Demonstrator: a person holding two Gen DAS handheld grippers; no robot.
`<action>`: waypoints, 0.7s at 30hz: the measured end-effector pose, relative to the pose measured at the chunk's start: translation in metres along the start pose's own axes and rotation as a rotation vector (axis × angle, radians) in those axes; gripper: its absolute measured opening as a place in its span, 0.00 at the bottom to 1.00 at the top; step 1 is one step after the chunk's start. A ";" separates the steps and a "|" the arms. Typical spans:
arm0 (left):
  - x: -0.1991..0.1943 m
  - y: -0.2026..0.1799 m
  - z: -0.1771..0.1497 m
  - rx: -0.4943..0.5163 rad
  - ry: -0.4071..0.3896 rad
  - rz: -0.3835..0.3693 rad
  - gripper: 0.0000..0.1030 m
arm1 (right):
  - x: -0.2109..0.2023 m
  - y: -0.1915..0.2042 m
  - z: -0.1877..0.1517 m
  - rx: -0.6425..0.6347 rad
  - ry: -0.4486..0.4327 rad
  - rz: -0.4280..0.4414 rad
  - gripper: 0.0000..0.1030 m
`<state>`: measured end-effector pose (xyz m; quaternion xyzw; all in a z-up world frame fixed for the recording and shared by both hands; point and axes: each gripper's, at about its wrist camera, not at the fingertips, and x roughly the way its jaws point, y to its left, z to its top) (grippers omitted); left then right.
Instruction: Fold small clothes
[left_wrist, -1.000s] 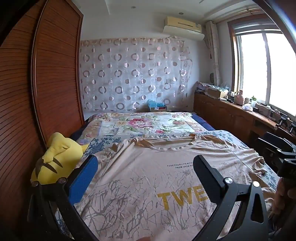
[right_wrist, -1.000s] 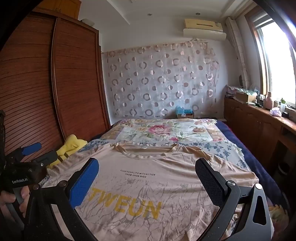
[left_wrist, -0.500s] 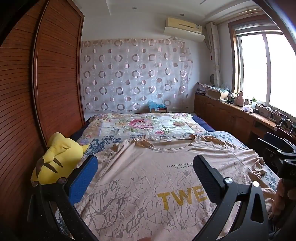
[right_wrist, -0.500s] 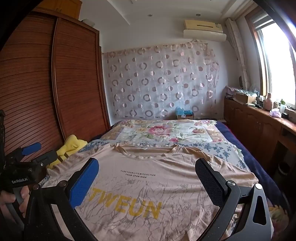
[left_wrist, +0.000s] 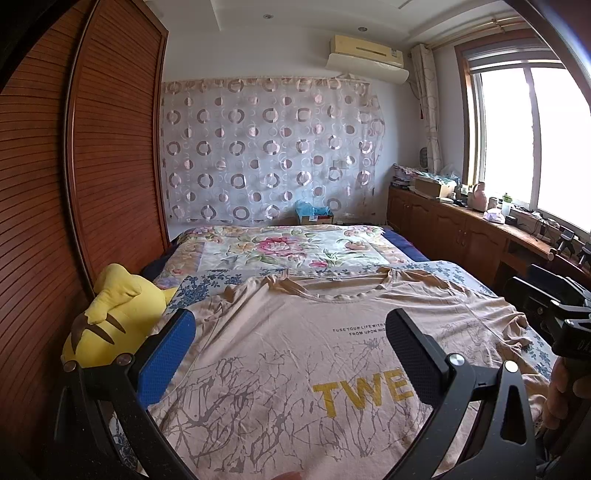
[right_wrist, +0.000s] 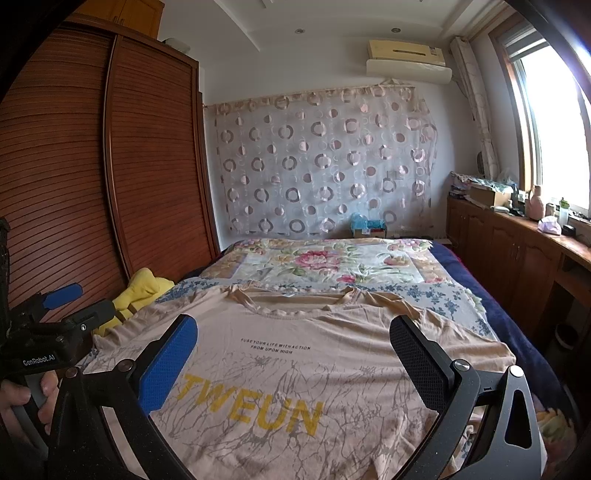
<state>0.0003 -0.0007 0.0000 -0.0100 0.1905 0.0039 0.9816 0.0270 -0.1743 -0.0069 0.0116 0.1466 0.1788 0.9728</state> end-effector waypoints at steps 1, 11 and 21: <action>0.000 0.000 0.000 0.000 0.000 0.000 1.00 | 0.000 0.000 0.000 0.001 0.000 -0.001 1.00; 0.000 0.000 0.000 -0.001 0.000 0.001 1.00 | 0.002 0.000 -0.001 0.002 0.004 0.001 1.00; 0.000 0.000 0.000 -0.001 0.000 0.000 1.00 | 0.003 -0.001 -0.002 0.004 0.009 0.004 1.00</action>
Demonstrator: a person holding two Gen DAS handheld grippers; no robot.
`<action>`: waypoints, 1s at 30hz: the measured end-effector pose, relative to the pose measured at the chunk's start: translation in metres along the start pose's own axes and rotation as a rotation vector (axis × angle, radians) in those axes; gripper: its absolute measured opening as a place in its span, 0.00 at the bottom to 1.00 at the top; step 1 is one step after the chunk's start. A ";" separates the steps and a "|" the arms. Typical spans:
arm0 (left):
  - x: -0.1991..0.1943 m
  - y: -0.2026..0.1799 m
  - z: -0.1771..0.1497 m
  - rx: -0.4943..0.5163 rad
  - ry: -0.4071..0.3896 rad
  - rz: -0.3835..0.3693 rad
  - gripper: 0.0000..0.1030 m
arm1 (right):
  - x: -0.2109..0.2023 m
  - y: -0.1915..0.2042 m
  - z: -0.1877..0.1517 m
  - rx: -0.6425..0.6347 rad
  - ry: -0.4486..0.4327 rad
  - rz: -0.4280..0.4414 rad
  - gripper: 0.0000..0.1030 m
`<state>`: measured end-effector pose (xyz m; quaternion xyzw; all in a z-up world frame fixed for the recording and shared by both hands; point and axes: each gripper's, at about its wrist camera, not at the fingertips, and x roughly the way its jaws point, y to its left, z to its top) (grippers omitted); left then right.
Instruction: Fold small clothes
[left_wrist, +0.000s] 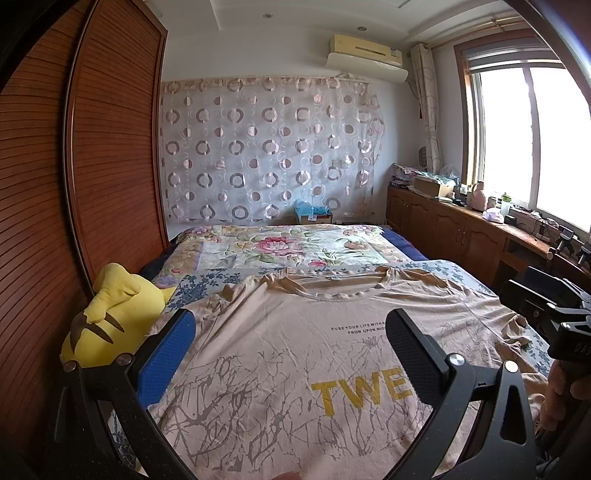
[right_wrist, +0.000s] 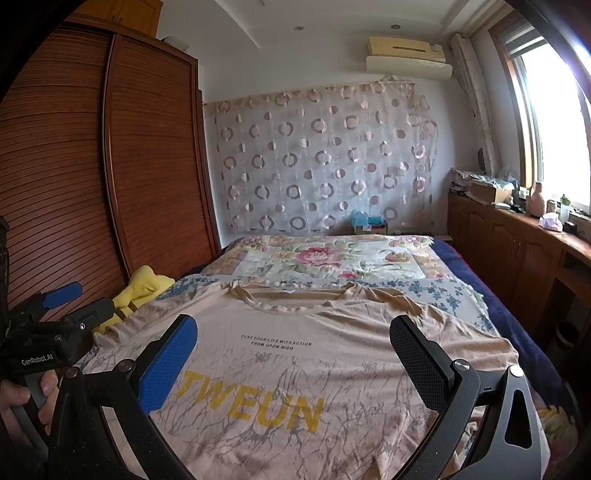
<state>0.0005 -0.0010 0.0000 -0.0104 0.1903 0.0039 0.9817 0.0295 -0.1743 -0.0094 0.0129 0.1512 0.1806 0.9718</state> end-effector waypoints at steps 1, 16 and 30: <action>0.000 0.000 0.000 0.000 0.000 -0.001 1.00 | 0.000 0.000 0.000 0.000 0.000 0.001 1.00; 0.000 0.000 0.000 0.000 -0.001 -0.001 1.00 | 0.000 0.000 0.000 -0.001 0.000 0.002 1.00; -0.005 -0.002 -0.002 -0.002 0.004 0.000 1.00 | 0.002 -0.001 0.000 0.000 0.000 0.008 1.00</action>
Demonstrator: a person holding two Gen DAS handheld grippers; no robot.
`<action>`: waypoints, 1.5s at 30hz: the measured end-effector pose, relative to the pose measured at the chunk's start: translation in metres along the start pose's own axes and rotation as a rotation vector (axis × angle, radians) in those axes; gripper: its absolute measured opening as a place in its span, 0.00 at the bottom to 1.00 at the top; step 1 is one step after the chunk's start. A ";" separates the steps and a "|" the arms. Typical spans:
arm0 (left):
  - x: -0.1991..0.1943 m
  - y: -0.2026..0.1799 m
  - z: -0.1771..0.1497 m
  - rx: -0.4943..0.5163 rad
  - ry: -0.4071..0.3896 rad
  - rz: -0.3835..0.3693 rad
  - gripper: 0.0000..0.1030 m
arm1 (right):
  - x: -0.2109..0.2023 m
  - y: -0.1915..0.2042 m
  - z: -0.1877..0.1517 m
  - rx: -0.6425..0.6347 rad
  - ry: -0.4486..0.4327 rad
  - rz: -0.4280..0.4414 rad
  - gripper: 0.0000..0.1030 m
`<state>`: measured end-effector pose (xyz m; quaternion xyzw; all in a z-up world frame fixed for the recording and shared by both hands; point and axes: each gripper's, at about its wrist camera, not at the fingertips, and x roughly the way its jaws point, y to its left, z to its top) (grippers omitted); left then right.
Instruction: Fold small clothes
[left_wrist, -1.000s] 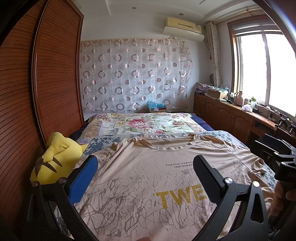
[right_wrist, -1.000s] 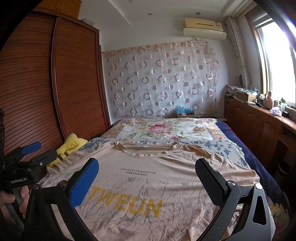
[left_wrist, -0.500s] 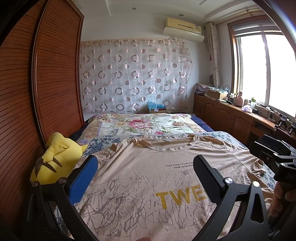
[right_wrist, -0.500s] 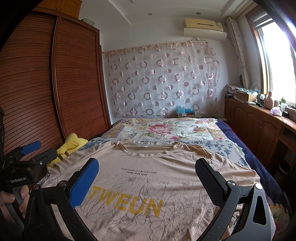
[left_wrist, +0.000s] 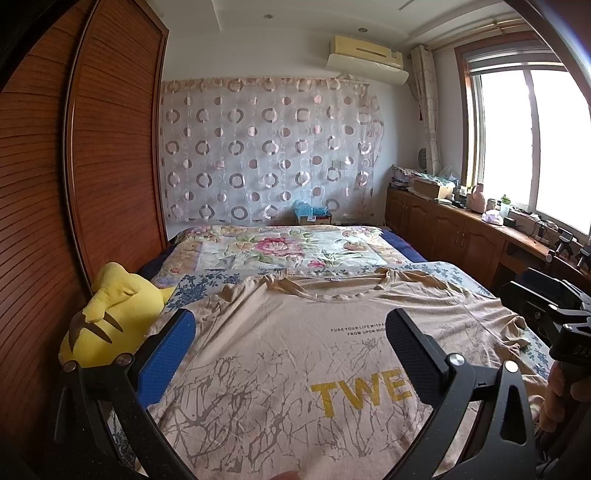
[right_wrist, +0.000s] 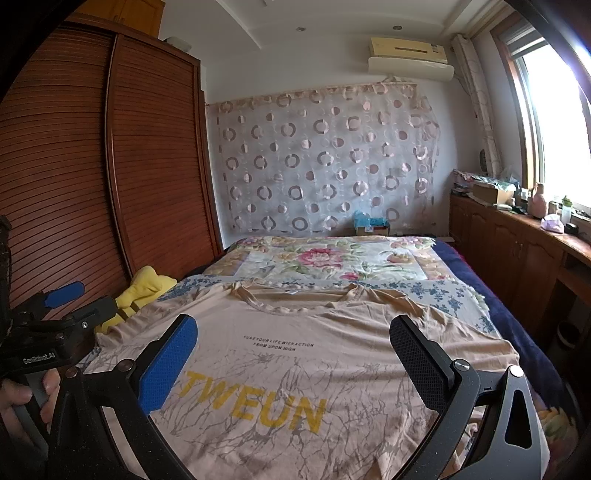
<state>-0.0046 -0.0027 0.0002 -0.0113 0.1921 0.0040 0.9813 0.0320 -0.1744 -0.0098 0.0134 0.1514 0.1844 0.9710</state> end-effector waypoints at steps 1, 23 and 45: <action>0.000 0.000 0.000 -0.001 0.001 0.001 1.00 | 0.001 0.000 0.000 -0.001 0.001 0.001 1.00; 0.039 0.058 -0.031 -0.034 0.144 0.062 1.00 | 0.040 0.002 -0.006 -0.066 0.117 0.121 1.00; 0.060 0.168 -0.059 -0.122 0.276 0.106 0.91 | 0.069 -0.007 0.009 -0.133 0.284 0.238 1.00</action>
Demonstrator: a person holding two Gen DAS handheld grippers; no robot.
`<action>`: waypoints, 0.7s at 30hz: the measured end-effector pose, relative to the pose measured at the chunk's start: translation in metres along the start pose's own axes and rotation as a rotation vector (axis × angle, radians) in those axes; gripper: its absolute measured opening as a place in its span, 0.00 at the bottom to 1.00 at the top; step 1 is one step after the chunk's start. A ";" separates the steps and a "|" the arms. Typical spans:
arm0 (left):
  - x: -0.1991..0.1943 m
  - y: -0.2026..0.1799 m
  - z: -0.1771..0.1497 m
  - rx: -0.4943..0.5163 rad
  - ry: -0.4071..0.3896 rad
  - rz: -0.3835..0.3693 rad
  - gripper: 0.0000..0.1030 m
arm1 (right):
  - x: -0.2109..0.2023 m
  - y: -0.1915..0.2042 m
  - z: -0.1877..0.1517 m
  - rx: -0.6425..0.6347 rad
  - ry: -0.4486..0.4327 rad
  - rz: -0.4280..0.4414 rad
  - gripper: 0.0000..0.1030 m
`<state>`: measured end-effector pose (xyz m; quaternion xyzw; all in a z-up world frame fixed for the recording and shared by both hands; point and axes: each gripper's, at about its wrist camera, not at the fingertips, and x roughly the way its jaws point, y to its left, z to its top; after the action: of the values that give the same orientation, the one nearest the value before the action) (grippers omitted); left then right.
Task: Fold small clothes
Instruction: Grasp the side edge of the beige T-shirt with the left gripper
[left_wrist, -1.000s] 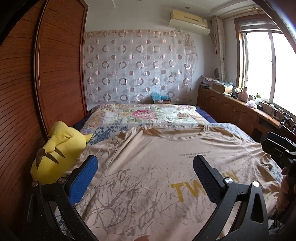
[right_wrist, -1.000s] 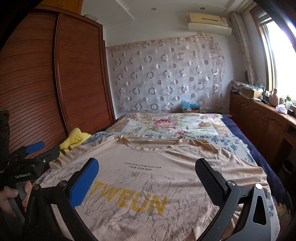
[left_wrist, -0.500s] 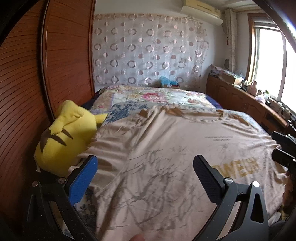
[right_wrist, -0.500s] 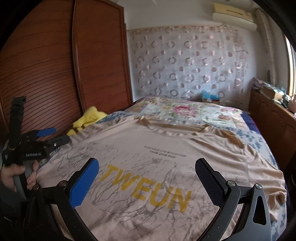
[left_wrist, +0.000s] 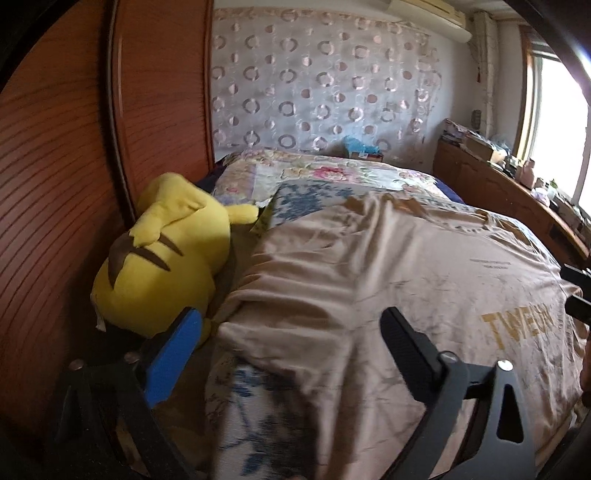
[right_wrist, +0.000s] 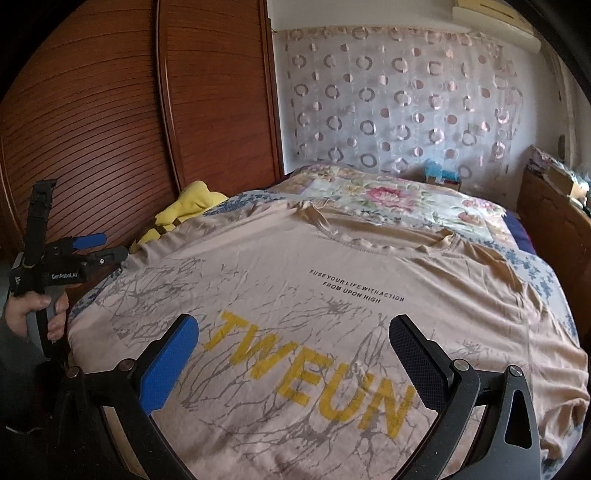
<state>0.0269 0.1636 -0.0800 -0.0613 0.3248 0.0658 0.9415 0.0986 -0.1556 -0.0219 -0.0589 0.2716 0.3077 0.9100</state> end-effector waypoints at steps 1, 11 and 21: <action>0.002 0.004 0.000 -0.010 0.008 -0.002 0.87 | 0.001 0.001 0.000 -0.001 0.000 -0.002 1.00; 0.044 0.038 0.012 -0.081 0.155 -0.047 0.66 | 0.018 0.002 0.012 0.000 0.022 0.015 1.00; 0.068 0.046 0.023 -0.100 0.235 -0.093 0.50 | 0.030 0.016 0.027 -0.033 0.041 0.080 1.00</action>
<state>0.0868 0.2179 -0.1073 -0.1304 0.4258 0.0304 0.8948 0.1217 -0.1197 -0.0140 -0.0691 0.2871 0.3468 0.8902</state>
